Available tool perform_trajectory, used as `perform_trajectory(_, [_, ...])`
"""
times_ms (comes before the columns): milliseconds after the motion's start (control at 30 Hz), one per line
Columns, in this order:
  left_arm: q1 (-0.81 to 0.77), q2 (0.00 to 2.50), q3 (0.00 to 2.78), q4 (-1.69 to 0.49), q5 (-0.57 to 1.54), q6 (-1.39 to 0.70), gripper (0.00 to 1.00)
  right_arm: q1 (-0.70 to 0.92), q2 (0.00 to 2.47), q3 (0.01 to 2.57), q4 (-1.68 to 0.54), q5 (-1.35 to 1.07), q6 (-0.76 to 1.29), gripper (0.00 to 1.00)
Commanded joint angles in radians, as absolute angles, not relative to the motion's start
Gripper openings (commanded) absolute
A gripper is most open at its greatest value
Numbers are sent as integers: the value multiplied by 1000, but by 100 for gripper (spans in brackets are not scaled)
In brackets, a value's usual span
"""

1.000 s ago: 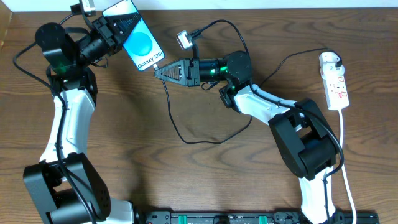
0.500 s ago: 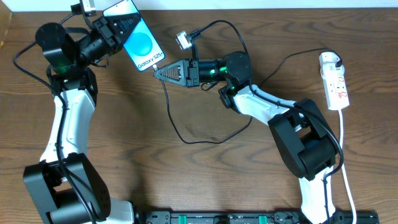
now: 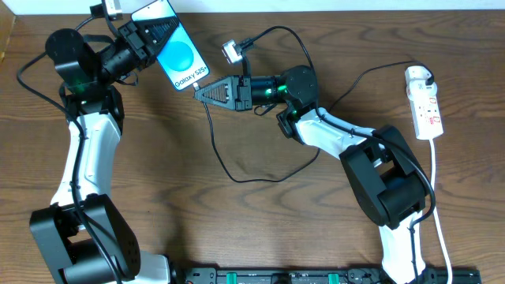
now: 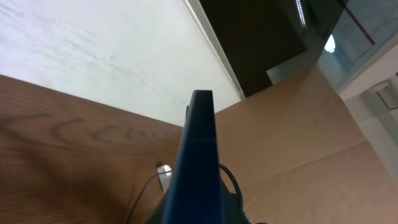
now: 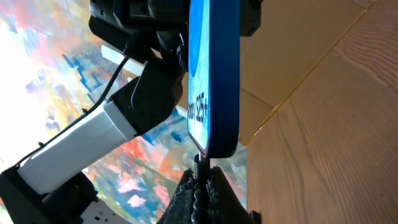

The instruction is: Plug charger to phone and switch on socket

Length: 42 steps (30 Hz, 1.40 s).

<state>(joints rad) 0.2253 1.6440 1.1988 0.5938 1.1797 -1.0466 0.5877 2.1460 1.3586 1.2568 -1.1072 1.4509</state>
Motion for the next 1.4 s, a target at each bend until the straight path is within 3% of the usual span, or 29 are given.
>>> perform_trajectory(0, [211, 1634, 1199, 604, 1219, -1025, 8, 604, 2145, 1374, 1265, -1058, 1454, 1])
perform_trajectory(1367, [211, 1634, 1199, 604, 1370, -973, 7, 574, 2145, 1374, 1264, -1140, 1415, 1])
